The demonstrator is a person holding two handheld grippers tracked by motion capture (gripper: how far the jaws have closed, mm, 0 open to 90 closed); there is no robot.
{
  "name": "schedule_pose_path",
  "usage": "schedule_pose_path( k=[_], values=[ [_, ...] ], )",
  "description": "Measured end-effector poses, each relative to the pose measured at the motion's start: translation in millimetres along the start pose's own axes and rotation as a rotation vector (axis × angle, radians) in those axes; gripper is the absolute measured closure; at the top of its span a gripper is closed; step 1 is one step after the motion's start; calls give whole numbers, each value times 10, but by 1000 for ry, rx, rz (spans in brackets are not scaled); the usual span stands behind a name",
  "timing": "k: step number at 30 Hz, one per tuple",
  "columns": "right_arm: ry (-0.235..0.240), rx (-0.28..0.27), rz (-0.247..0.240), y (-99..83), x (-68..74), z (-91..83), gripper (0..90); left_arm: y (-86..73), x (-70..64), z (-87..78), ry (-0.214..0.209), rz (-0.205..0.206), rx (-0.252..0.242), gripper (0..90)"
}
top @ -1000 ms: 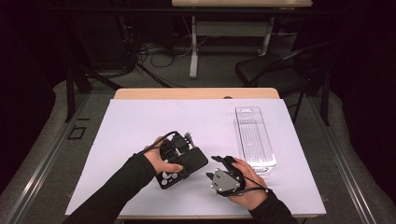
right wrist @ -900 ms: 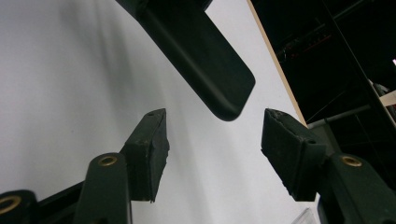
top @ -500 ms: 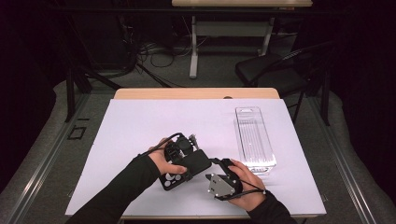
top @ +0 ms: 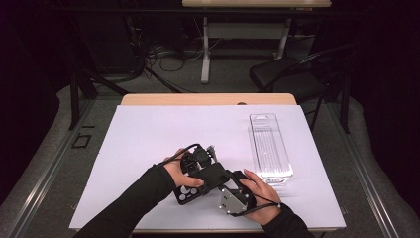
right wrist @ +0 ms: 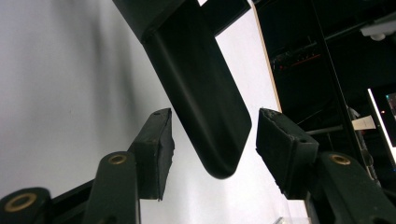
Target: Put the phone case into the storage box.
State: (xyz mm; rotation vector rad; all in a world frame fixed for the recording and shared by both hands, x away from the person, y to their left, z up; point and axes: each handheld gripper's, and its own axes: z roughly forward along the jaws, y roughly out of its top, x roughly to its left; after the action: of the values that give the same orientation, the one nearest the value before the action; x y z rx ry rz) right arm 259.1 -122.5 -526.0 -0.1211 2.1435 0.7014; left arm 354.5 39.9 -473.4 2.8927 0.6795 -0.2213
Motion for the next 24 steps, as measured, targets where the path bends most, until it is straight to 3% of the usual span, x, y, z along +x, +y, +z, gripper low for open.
schedule_pose_path(
  k=[8, 24],
  values=[
    [-27, 10, -29, 11, 42, -2, 495, 28, -19, 5, -19, 0, 8, 147],
    [-113, 32, -261, 31, 112, 25, 562, 59, 17, -15, -67, -19, 25, 147]
  ],
)
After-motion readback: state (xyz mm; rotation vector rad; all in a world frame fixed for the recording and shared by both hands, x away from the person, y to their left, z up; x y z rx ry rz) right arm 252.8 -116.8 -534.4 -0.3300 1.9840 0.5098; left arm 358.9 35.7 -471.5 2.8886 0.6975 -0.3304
